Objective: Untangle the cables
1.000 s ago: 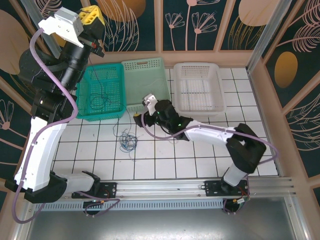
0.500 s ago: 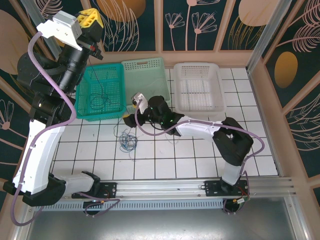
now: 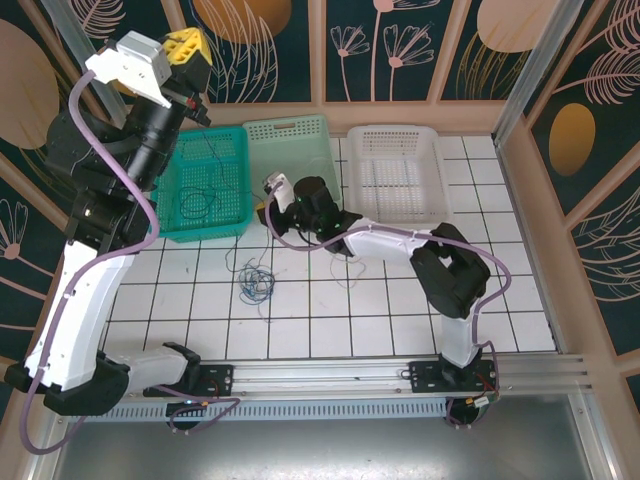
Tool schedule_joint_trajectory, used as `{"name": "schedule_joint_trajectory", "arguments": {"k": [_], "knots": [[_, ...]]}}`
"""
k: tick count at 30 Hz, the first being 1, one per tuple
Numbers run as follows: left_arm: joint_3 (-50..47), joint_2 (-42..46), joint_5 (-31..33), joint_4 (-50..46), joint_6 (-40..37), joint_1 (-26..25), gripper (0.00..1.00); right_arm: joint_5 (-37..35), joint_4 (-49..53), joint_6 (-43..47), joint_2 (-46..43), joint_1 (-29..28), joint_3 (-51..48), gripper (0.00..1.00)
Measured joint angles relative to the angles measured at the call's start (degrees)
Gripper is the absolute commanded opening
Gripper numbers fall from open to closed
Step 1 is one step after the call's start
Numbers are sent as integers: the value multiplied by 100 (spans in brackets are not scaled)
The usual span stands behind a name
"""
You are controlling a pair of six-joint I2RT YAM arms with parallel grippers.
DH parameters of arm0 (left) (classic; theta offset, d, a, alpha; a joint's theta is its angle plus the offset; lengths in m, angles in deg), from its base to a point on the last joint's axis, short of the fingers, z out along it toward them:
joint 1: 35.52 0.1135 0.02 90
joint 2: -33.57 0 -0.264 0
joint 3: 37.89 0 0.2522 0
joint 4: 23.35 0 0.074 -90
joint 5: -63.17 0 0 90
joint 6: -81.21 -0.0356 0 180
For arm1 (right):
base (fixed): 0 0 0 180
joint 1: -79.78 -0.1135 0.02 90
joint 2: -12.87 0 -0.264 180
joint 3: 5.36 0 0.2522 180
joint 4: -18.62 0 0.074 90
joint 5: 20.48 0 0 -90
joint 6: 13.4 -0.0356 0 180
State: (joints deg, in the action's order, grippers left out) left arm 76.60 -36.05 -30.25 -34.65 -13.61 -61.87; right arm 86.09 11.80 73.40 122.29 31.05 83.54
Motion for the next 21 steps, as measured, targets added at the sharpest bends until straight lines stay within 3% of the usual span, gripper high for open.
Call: {"name": "schedule_joint_trajectory", "arguments": {"k": [11,21], "knots": [[-2662,1233,385,564,297,0,13,304,1123,-275,-153,872,1950,0],[-4144,1390,-295,629,651,0,30,483,1626,-507,-306,1150,2758,0]]}}
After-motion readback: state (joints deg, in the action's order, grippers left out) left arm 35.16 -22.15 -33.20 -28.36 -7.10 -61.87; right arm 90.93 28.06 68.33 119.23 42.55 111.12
